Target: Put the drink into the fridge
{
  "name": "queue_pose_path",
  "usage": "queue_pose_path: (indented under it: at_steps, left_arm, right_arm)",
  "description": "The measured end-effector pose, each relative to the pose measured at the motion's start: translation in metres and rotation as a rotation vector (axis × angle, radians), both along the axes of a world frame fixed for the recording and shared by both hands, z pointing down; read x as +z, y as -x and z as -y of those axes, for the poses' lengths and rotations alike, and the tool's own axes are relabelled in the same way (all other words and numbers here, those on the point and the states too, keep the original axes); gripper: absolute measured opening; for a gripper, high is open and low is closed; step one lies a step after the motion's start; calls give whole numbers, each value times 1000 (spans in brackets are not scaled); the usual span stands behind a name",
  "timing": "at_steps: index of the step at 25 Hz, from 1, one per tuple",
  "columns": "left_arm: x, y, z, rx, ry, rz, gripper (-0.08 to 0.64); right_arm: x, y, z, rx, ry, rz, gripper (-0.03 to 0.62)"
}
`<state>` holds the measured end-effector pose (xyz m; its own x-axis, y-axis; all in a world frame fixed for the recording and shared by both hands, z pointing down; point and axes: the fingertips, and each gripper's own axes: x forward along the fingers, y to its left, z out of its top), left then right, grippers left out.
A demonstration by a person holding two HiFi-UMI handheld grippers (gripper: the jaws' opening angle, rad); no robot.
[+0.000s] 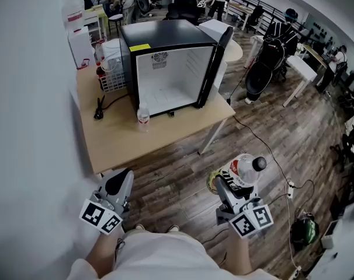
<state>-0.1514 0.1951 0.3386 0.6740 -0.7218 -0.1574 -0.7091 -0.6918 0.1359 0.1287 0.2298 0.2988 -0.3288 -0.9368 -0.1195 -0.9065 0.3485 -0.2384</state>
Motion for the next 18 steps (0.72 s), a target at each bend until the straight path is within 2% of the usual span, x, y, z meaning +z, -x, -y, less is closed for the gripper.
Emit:
queue_pose_path:
  at_steps: [5,9,18]
  left_arm:
    - [7,-27,-10,-10,-4,8,14]
    - [19,-41,-18,-21,20,20,14]
    - [40,-50,0,-29,74,23,14]
  right_arm:
    - [4,-23,-4,-30,-12,19,428]
    - [14,-37,-5,-46,3,24,428]
    - [45,-33,14,-115,92,38,430]
